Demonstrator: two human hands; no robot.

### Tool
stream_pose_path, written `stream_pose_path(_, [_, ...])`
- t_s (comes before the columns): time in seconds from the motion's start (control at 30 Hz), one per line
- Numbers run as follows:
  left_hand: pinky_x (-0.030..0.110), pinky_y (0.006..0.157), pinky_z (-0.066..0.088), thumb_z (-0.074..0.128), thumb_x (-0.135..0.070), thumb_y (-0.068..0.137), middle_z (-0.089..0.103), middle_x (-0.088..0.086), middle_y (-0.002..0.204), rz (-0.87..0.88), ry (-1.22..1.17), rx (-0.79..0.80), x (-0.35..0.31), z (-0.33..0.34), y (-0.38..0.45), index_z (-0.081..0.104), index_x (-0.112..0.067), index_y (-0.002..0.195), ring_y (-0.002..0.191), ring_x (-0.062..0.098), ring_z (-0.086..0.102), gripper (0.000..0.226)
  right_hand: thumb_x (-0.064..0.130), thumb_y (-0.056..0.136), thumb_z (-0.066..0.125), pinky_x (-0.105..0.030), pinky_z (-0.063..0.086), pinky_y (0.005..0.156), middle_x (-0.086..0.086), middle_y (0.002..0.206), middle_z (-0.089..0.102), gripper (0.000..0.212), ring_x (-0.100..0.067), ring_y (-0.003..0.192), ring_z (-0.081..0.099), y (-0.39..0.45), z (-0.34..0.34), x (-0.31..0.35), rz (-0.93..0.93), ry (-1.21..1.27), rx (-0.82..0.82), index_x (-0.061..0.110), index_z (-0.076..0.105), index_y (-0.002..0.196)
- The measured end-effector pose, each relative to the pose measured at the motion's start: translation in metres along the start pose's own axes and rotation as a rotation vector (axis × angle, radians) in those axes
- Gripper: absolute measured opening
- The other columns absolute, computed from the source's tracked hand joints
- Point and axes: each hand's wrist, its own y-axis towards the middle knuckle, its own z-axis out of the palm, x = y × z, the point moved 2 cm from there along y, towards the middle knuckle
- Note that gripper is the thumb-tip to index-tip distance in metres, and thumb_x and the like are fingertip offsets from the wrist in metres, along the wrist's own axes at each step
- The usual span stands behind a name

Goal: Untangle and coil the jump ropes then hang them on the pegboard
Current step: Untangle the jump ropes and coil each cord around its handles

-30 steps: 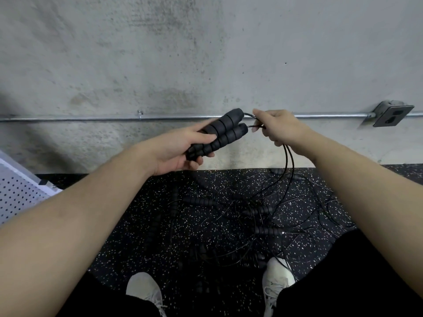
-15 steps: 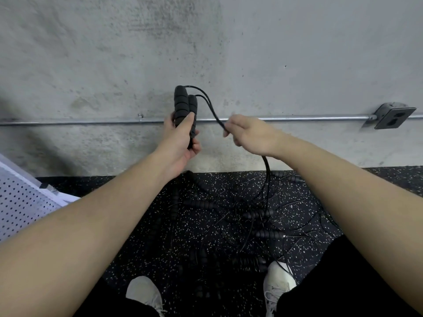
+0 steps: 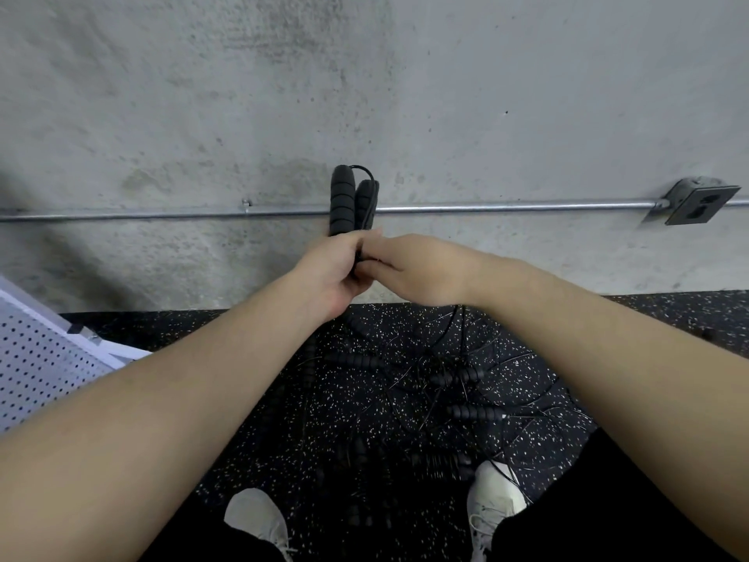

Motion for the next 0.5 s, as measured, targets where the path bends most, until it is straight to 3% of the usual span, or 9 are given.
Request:
stream_pose_path(0.13, [0.022, 0.049, 0.049, 0.065, -0.012, 0.096, 0.059, 0.000, 0.073, 0.091, 0.104, -0.073, -0.001, -0.001, 0.000, 0.062, -0.016, 0.092, 0.058, 0.010, 0.056, 0.006, 0.029, 0.108, 0.043, -0.023, 0.033, 0.061, 0.011, 0.082, 0.054, 0.022, -0.002, 0.069, 0.050, -0.004, -0.001, -0.002, -0.001, 0.042, -0.007, 0.015, 0.059, 0.112])
stream_pose_path(0.27, [0.026, 0.057, 0.051, 0.066, -0.032, 0.096, 0.068, -0.003, 0.072, 0.194, 0.336, -0.099, -0.008, -0.010, 0.001, 0.066, -0.017, 0.098, 0.058, 0.011, 0.063, 0.015, 0.029, 0.108, 0.046, -0.010, 0.037, 0.057, 0.019, 0.062, 0.058, 0.018, 0.011, 0.055, 0.050, -0.013, -0.008, -0.006, 0.015, 0.211, -0.066, 0.022, 0.058, 0.097])
stream_pose_path(0.37, [0.026, 0.051, 0.043, 0.062, -0.039, 0.097, 0.064, -0.003, 0.063, 0.152, 0.306, -0.038, -0.011, -0.011, -0.003, 0.062, -0.018, 0.096, 0.048, 0.013, 0.056, 0.021, 0.033, 0.107, 0.046, -0.013, 0.036, 0.053, 0.010, 0.060, 0.050, 0.025, 0.003, 0.048, 0.045, -0.018, -0.012, -0.012, 0.021, 0.263, -0.081, 0.018, 0.061, 0.093])
stream_pose_path(0.5, [0.023, 0.047, 0.029, 0.060, -0.032, 0.100, 0.059, -0.001, 0.064, 0.105, 0.176, 0.094, -0.017, -0.007, -0.013, 0.054, -0.017, 0.089, 0.045, 0.012, 0.043, 0.020, 0.035, 0.107, 0.046, -0.012, 0.036, 0.051, 0.005, 0.063, 0.048, 0.028, -0.001, 0.047, 0.040, -0.019, -0.009, -0.021, 0.038, 0.350, -0.056, 0.020, 0.061, 0.089])
